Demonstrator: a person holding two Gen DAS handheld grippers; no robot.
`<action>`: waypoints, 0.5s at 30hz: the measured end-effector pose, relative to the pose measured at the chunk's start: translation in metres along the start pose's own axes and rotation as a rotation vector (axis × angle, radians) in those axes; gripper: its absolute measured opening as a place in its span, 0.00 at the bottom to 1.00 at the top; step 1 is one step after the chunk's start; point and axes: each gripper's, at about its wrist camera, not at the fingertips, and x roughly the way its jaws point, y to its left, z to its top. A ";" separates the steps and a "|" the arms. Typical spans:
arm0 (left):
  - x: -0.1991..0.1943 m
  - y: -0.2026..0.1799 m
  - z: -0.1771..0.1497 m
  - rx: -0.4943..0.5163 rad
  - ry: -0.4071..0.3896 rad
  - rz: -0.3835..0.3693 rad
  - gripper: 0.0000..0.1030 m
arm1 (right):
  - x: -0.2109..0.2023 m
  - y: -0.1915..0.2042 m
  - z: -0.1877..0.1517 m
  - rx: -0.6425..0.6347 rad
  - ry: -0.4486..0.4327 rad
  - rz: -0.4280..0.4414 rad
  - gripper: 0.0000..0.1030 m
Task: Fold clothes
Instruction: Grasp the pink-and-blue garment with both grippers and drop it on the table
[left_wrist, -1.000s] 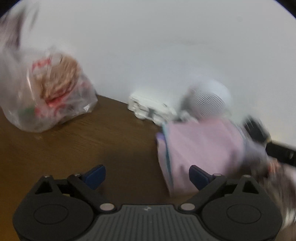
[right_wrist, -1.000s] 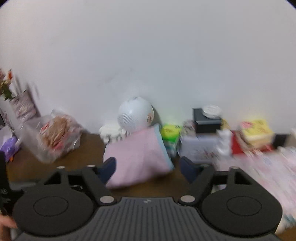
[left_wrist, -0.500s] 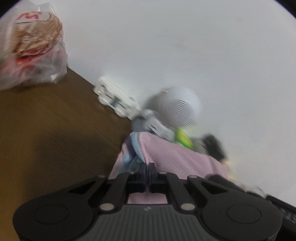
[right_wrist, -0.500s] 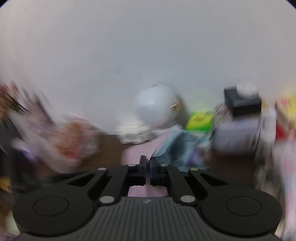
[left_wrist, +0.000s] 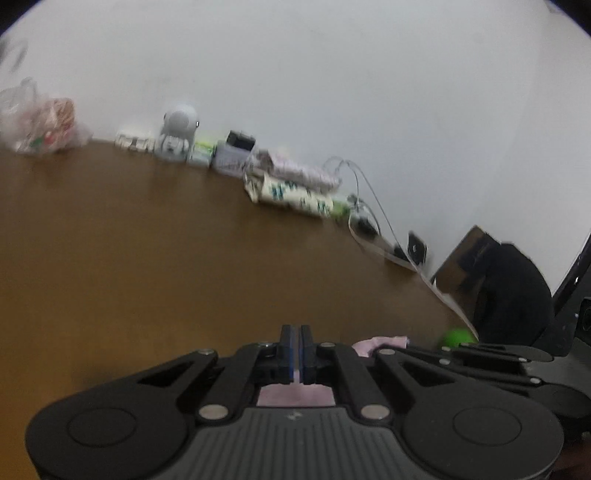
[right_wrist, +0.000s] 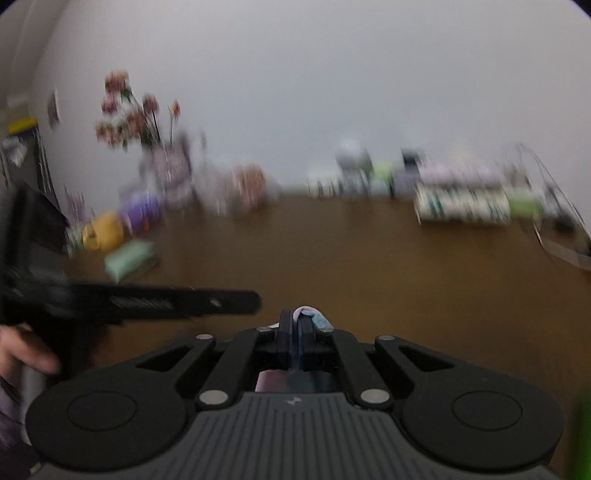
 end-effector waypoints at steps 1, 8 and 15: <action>-0.005 -0.006 -0.011 0.008 -0.015 0.045 0.01 | -0.007 0.000 -0.015 -0.005 0.019 -0.012 0.02; -0.030 -0.016 -0.027 -0.026 -0.059 0.135 0.65 | -0.052 -0.021 -0.055 0.051 -0.016 0.059 0.48; -0.009 -0.010 -0.027 -0.085 0.116 0.097 0.50 | -0.026 -0.063 -0.040 0.268 0.012 0.167 0.51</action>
